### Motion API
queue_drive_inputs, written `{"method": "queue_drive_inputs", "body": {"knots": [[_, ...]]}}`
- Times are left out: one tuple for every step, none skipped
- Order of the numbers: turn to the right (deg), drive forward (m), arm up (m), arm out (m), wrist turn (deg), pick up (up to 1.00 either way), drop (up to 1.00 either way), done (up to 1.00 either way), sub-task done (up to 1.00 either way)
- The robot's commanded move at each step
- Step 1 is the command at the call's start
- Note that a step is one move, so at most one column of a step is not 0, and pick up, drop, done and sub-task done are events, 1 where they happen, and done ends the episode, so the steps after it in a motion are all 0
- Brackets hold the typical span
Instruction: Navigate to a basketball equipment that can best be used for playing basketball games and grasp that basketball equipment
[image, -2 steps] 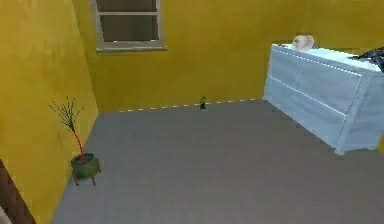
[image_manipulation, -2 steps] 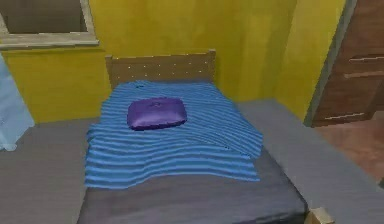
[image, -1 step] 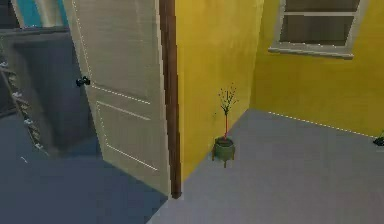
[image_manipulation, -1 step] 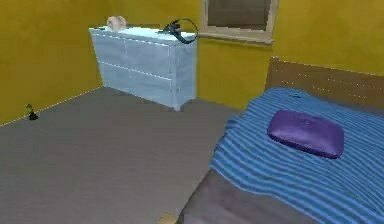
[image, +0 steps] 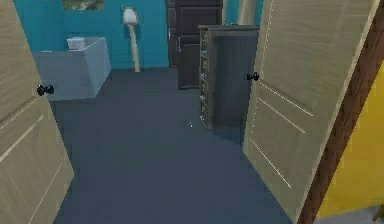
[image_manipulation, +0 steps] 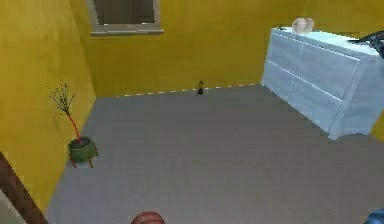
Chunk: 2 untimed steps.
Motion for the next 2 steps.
{"method": "queue_drive_inputs", "body": {"knots": [[-15.0,0.0,0.0,0.0,0.0,0.0,0.0,0.0,0.0],[0.0,0.0,0.18,0.0,0.0,0.0,0.0,0.0,0.0]]}}
